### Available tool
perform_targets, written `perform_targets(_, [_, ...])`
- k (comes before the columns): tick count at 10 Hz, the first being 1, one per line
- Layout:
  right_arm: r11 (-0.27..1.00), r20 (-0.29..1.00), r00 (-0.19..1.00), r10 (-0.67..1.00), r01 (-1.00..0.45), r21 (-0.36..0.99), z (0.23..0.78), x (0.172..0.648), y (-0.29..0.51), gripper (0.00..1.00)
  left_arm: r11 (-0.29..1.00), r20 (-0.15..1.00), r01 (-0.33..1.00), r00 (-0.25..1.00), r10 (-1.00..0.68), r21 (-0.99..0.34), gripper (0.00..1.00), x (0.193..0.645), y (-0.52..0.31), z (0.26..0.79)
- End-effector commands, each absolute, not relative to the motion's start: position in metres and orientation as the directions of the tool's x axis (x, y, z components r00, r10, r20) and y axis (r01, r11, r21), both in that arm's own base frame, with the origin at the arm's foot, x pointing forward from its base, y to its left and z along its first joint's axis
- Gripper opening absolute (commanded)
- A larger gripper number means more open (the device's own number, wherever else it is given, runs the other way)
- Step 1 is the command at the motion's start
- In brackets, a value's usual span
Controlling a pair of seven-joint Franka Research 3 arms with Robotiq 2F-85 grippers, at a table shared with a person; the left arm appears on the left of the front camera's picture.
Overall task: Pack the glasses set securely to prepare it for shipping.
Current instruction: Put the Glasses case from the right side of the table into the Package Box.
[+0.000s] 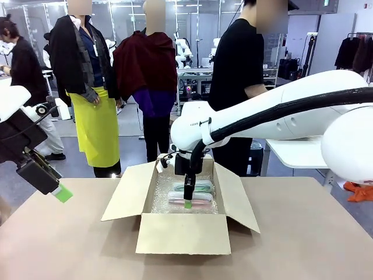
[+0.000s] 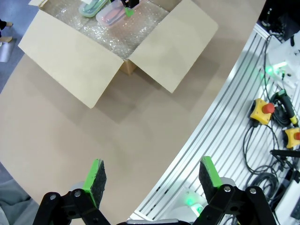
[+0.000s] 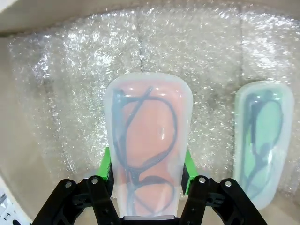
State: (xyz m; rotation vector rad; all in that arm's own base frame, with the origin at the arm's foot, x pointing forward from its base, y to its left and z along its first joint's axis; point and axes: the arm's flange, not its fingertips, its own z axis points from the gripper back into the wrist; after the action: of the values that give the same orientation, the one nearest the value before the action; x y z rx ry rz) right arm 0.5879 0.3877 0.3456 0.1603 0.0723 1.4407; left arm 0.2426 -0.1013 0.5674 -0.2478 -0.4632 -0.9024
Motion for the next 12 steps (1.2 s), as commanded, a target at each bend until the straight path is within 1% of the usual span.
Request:
perform_targets(1, [0.140,0.017,0.144,0.989,-0.980,0.145,0.342,0.575,0.391,0.42,0.585,0.496,0.811,0.514,-0.700,-0.016,1.00,0.243,-0.101,0.568])
perform_targets(3, [0.144,0.010,0.147,0.989,-0.978,0.148,0.339,0.574,0.389,0.42,0.585,0.496,0.811,0.514,-0.700,-0.016,1.00,0.243,-0.101,0.568])
perform_targets(4, [0.147,0.018,0.151,0.988,-0.979,0.144,0.341,0.574,0.388,0.88,0.585,0.496,0.811,0.514,-0.700,-0.016,1.00,0.243,-0.101,0.568])
perform_targets(5, [0.133,0.017,0.137,0.990,-0.982,0.136,0.344,0.571,0.389,1.00,0.585,0.496,0.811,0.514,-0.700,-0.016,1.00,0.243,-0.101,0.568])
perform_targets(9, [0.139,-0.004,0.139,0.990,-0.983,0.124,0.346,0.566,0.389,1.00,0.585,0.496,0.811,0.514,-0.700,-0.016,1.00,0.243,-0.101,0.568])
perform_targets(10, [0.104,-0.093,0.096,0.991,-0.991,0.084,0.348,0.566,0.382,1.00,0.585,0.496,0.811,0.514,-0.700,-0.016,1.00,0.243,-0.101,0.568])
perform_targets(11, [0.109,0.030,0.115,0.993,-0.983,0.149,0.346,0.580,0.391,1.00,0.585,0.496,0.811,0.514,-0.700,-0.016,1.00,0.243,-0.101,0.568])
perform_targets(12, [0.109,0.030,0.115,0.993,-0.983,0.149,0.346,0.580,0.391,1.00,0.585,0.496,0.811,0.514,-0.700,-0.016,1.00,0.243,-0.101,0.568])
